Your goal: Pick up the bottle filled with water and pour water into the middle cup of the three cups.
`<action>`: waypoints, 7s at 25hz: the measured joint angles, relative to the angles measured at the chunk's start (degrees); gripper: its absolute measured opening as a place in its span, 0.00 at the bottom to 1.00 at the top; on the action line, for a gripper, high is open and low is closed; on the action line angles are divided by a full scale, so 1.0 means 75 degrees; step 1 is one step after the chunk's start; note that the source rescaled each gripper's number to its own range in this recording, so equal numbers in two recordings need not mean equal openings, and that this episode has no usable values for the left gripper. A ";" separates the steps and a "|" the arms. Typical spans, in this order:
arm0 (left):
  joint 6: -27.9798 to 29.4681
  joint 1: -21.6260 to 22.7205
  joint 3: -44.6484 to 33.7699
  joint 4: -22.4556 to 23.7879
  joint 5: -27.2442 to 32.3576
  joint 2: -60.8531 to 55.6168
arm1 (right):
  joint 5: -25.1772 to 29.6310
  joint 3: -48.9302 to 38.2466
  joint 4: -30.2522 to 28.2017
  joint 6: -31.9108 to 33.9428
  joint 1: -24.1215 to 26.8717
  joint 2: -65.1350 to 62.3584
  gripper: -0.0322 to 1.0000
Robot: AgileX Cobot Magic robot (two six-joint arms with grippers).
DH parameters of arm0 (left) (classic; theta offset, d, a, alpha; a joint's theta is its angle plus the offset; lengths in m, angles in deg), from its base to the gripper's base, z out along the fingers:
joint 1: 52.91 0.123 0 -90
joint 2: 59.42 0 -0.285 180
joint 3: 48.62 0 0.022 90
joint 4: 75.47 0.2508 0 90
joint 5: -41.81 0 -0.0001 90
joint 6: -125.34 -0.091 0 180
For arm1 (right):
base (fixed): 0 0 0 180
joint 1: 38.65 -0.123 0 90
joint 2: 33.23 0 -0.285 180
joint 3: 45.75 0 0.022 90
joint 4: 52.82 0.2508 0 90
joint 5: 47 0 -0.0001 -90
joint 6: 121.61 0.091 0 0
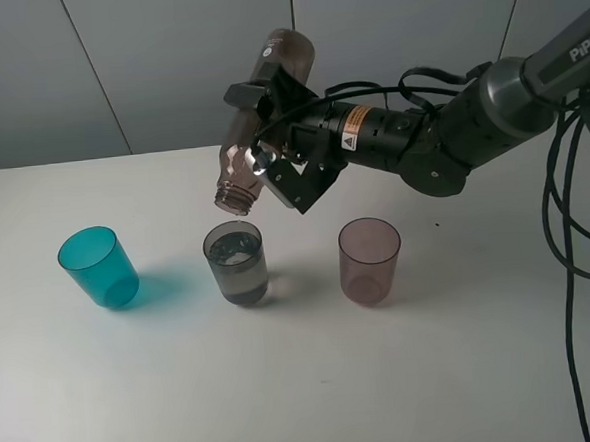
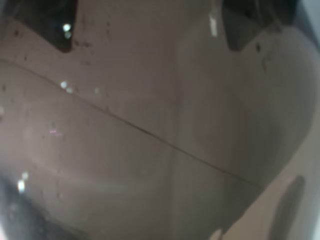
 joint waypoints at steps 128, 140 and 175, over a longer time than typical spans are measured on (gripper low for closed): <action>-0.0020 0.0000 0.0000 0.0000 0.0000 0.0000 | 1.5923 -0.3365 0.4432 1.3132 0.2342 -1.4355 1.00; -0.0020 0.0000 0.0000 0.0000 0.0000 0.0000 | 1.5390 -0.3633 0.4378 1.3397 0.2342 -1.5630 1.00; -0.0020 0.0000 0.0000 0.0000 0.0000 0.0000 | 1.5391 -0.3646 0.4375 1.3413 0.3943 -1.5659 1.00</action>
